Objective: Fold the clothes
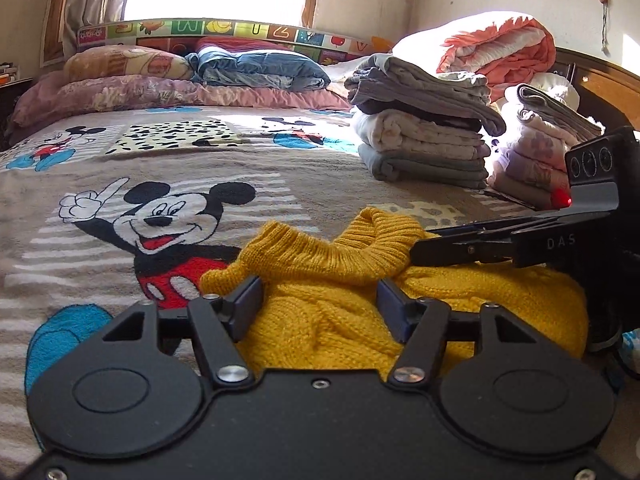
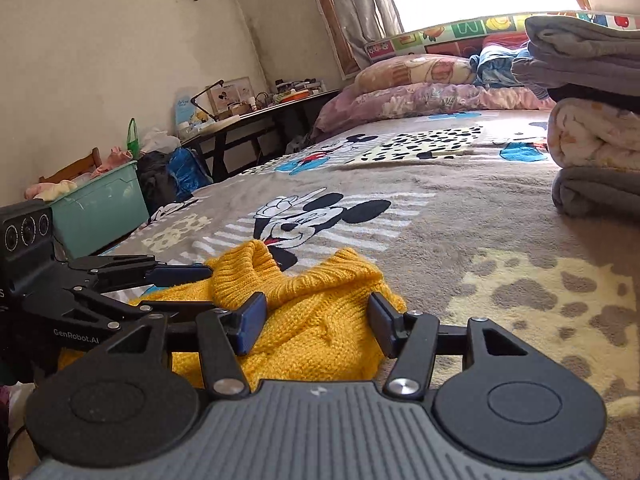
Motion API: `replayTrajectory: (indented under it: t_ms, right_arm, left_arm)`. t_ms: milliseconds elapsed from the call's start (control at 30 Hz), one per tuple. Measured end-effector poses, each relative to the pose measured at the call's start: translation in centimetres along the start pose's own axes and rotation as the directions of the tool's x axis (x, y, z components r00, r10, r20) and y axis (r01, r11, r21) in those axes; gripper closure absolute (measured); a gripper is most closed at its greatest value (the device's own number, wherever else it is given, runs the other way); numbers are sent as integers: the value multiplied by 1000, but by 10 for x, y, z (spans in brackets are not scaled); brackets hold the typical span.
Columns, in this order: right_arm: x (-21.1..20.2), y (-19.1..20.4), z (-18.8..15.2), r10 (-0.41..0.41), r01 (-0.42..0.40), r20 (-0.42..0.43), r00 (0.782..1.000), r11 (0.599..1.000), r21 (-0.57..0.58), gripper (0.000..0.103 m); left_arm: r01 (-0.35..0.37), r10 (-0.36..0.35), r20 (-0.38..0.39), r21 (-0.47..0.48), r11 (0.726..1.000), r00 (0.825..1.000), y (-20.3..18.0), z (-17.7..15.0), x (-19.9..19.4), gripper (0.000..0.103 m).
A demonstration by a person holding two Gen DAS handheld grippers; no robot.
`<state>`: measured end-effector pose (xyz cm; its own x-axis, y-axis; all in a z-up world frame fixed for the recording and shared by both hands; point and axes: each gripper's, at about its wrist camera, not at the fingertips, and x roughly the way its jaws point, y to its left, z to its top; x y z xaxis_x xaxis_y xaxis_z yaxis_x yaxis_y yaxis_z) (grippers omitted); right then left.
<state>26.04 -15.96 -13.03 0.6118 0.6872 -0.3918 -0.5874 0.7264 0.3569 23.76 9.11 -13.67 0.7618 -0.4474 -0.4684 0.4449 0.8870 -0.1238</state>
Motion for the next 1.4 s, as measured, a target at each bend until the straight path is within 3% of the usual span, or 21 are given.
replayTrajectory:
  t_ms: [200,333,400,533,667,767,867,933,1100,1267,1400]
  right_arm:
    - [3,-1,-3,-3,4,-23,1000,1000,21,46]
    - [-11,3,0,-24,24,14,1000,999,34,46]
    - [-23,1,4,-60,56,56,997,996,72,46]
    - [-47,1,0,-89,76,69,994,983,166,44]
    - [-62,8,-1,-50,37,57,997,977,209,37]
    - [-66,8,-4,-33,19,48,998,963,269,31]
    - [-66,-3,-14,-3,-13,40,999,912,411,26]
    - [-60,-11,-22,21,-27,16,1000,871,490,25]
    - [-40,-22,-43,87,-55,-21,996,778,626,20]
    - [-29,-26,-44,110,-83,-3,994,769,634,21]
    - [-17,-21,-43,112,-91,4,994,791,605,27]
  left_arm:
    - [-30,29,7,48,998,1000,-9,-1,-3,42]
    - [-77,71,80,72,994,994,-21,3,-21,40]
    - [-75,72,124,19,997,990,-21,6,-36,40]
    - [-45,77,178,-179,983,981,-11,9,-63,38]
    - [-25,80,126,-392,920,989,0,2,-76,34]
    - [-1,60,89,-549,836,994,11,-8,-82,31]
    - [18,20,49,-675,737,999,19,-21,-82,29]
    - [27,-14,23,-720,694,1000,20,-28,-77,29]
    - [23,-50,-10,-777,630,999,22,-35,-56,28]
    - [31,-57,-5,-792,609,998,23,-31,-41,28]
    - [25,-43,-1,-803,596,999,21,-32,-39,30]
